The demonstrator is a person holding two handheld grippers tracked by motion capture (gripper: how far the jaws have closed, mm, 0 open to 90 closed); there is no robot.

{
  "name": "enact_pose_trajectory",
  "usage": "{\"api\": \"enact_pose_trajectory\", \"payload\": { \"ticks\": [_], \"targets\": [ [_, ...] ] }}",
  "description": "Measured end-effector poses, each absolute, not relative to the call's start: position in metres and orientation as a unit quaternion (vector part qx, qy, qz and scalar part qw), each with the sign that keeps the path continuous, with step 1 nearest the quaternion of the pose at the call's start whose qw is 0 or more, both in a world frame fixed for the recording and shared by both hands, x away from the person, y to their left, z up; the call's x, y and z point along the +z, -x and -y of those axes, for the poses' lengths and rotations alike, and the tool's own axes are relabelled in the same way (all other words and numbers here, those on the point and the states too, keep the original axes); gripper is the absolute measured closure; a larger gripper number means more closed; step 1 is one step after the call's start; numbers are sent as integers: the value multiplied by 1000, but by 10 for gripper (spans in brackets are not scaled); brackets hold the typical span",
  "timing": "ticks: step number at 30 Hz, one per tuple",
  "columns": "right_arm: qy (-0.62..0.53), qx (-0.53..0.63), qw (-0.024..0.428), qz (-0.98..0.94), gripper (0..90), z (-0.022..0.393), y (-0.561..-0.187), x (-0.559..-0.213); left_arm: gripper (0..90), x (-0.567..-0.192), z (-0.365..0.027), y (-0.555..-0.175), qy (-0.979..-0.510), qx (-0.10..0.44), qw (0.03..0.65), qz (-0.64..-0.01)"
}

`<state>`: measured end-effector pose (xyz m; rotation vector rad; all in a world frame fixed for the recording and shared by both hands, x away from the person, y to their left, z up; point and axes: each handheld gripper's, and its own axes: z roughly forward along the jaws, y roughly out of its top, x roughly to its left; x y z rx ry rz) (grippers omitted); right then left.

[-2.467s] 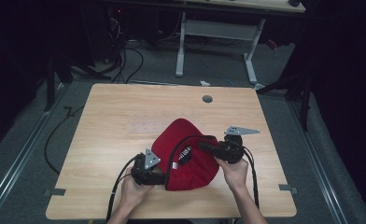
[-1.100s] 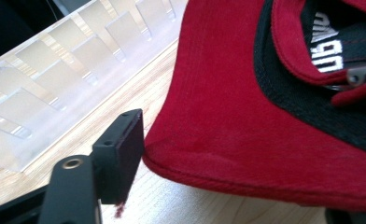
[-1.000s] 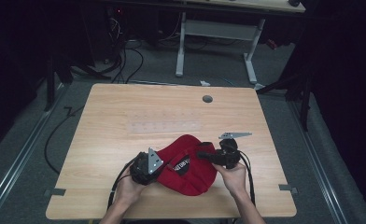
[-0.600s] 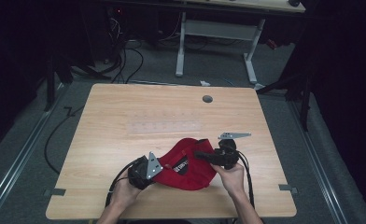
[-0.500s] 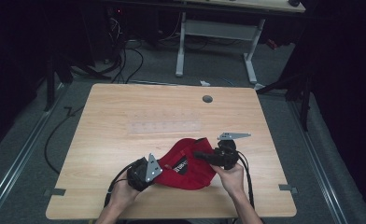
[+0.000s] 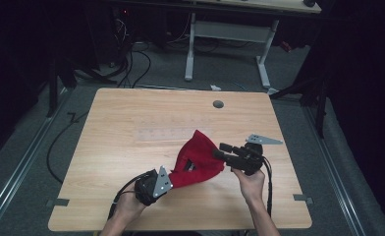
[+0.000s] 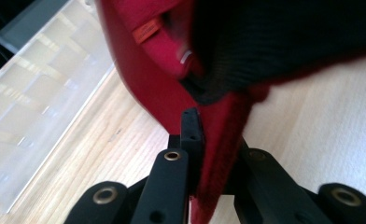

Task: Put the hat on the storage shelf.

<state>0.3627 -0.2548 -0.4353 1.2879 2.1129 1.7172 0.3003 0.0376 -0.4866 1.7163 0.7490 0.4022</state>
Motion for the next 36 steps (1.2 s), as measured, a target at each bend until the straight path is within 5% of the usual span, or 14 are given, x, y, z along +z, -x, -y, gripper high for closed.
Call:
{"api": "enact_pose_trajectory", "payload": {
  "ticks": [7,23,36],
  "targets": [
    [-437,571,89,-690,400,277,-357,-439,855,-482,-51,-307,-709,161,590,-352],
    [-480,391,186,-763,383,263,-369,-513,854,-465,-72,-328,-646,117,627,-419],
    [-487,340,205,-778,366,258,-371,-531,854,-452,-88,-341,-613,103,645,-444]
  ]
}}
